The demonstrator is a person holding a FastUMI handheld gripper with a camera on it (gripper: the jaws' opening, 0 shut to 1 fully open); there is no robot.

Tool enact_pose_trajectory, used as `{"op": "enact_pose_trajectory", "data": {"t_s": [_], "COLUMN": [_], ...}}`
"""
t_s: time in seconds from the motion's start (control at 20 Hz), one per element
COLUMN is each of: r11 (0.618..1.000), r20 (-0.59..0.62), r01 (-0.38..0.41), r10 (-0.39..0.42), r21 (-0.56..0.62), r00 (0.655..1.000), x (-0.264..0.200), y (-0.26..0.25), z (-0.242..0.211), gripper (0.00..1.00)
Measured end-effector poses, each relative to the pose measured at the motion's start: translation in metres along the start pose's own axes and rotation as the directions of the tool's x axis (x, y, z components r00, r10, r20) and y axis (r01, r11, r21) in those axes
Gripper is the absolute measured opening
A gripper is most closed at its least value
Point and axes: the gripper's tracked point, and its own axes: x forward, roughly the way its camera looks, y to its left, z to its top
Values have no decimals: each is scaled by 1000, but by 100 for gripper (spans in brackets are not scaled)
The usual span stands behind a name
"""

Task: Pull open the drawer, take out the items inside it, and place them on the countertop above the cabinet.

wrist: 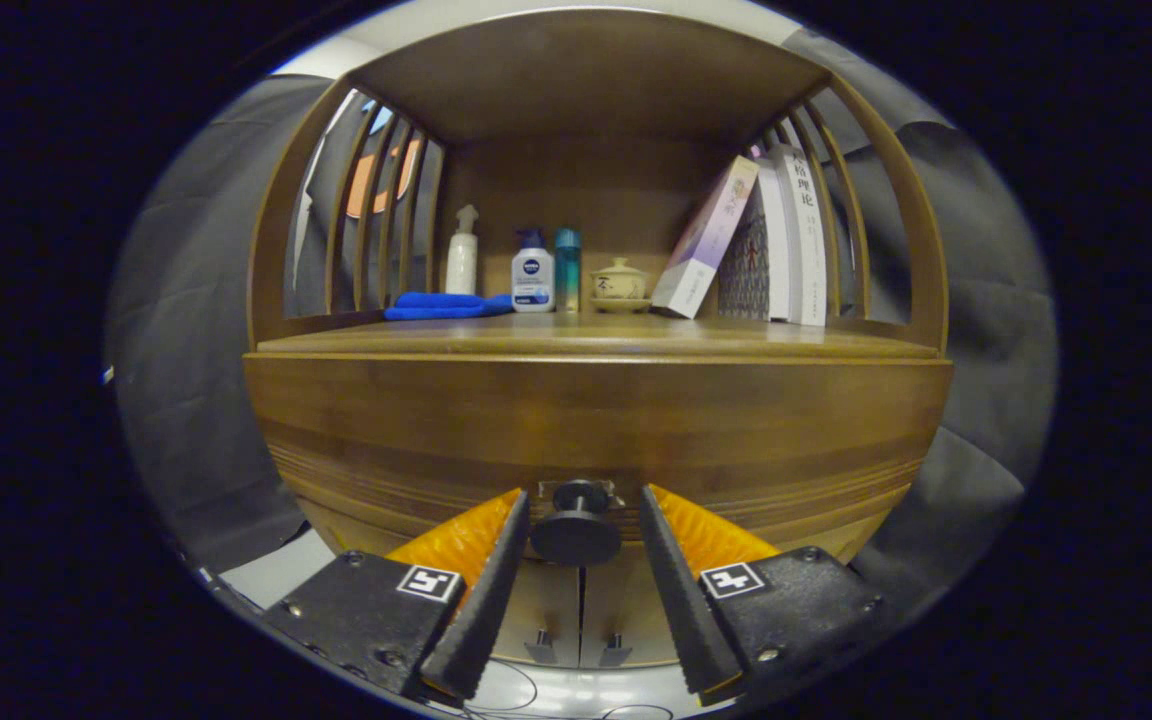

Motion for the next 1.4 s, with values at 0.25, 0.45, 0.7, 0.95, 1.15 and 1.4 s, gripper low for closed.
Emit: {"op": "enact_pose_trajectory", "data": {"t_s": [0.25, 0.45, 0.7, 0.95, 1.15, 1.4], "r11": [999, 998, 999, 999, 999, 1000], "r20": [25, 14, -25, -30, -34, -46], "r01": [44, 60, 47, 34, 28, 1], "r10": [-44, -61, -47, -34, -27, 0], "r21": [-3, 20, 21, 22, 27, 18], "r00": [999, 998, 999, 999, 999, 999], "x": [3, 4, -5, -41, -76, -117], "y": [3, 2, 1, 0, -2, -3], "z": [-6, -5, -8, -17, -26, -38], "gripper": [61, 47, 40, 40, 39, 39]}}
